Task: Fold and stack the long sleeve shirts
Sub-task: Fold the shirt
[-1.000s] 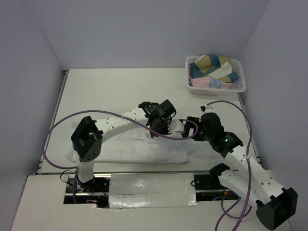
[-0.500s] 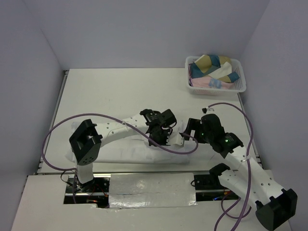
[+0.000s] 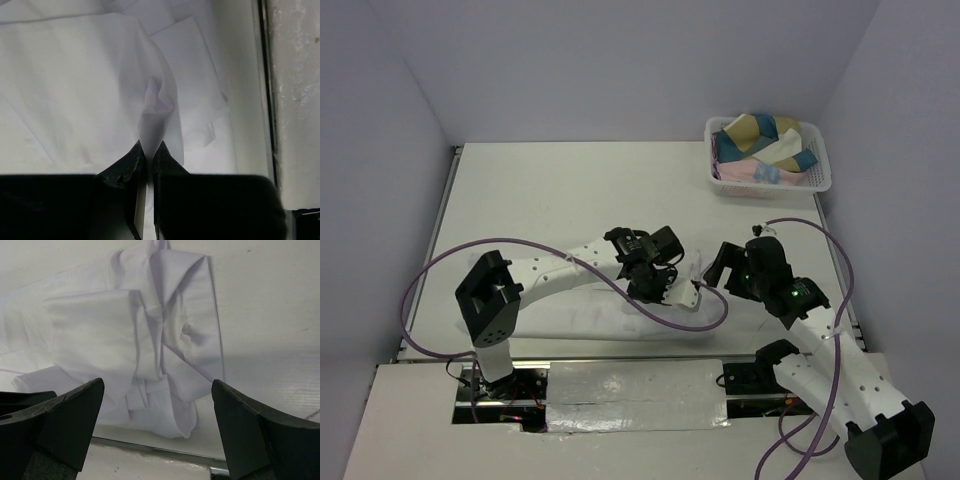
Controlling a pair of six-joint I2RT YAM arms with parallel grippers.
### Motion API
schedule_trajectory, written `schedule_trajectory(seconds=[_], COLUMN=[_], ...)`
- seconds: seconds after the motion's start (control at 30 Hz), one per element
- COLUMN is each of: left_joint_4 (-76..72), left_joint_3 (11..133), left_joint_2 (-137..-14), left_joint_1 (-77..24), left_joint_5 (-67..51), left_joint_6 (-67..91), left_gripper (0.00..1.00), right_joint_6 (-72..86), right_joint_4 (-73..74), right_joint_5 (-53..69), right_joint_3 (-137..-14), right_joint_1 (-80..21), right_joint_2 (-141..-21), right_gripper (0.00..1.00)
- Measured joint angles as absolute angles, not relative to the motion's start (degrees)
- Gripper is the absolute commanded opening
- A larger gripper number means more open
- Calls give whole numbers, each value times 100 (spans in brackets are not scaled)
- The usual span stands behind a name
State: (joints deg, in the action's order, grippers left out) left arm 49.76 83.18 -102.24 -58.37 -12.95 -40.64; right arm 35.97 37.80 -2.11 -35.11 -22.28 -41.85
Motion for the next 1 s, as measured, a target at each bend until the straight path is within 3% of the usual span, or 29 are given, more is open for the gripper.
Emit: schedule_trajectory(seconds=[0.53,0.63,0.67,0.73,0.77,0.8,0.83,1.0], left_joint_4=[3911,3579,3494,3374,3354,3332,3299,3190], left_joint_3=[8530,8696,8742,8766,8766,8766,8766,8768], left_joint_2=[-10785,-10934,-10982,-11052,-11076,-11093,-11109,-11139], left_joint_1=[-5367,-5249,-5223,-5203,-5203,-5205,-5205,-5201], left_joint_5=[-808,-617,-582,-552,-539,-515,-493,-226], left_joint_6=[-4414,-4193,-4165,-4121,-4062,-4007,-3977,-3636], left_gripper=[24,35,46,59,73,74,99,99], right_joint_6=[3306,3245,3221,3181,3157,3133,3103,3035], right_joint_4=[3404,3293,3253,3190,3164,3144,3127,3109], right_joint_5=[397,464,502,537,545,548,552,582], right_joint_3=[-3336,-3336,-3336,-3339,-3339,-3343,-3343,-3347], right_joint_1=[-1365,-1361,-1361,-1361,-1361,-1361,-1361,-1361], right_joint_2=[-5006,-5203,-5249,-5312,-5343,-5367,-5387,-5402], right_gripper=[94,94,93,94,93,93,93,93])
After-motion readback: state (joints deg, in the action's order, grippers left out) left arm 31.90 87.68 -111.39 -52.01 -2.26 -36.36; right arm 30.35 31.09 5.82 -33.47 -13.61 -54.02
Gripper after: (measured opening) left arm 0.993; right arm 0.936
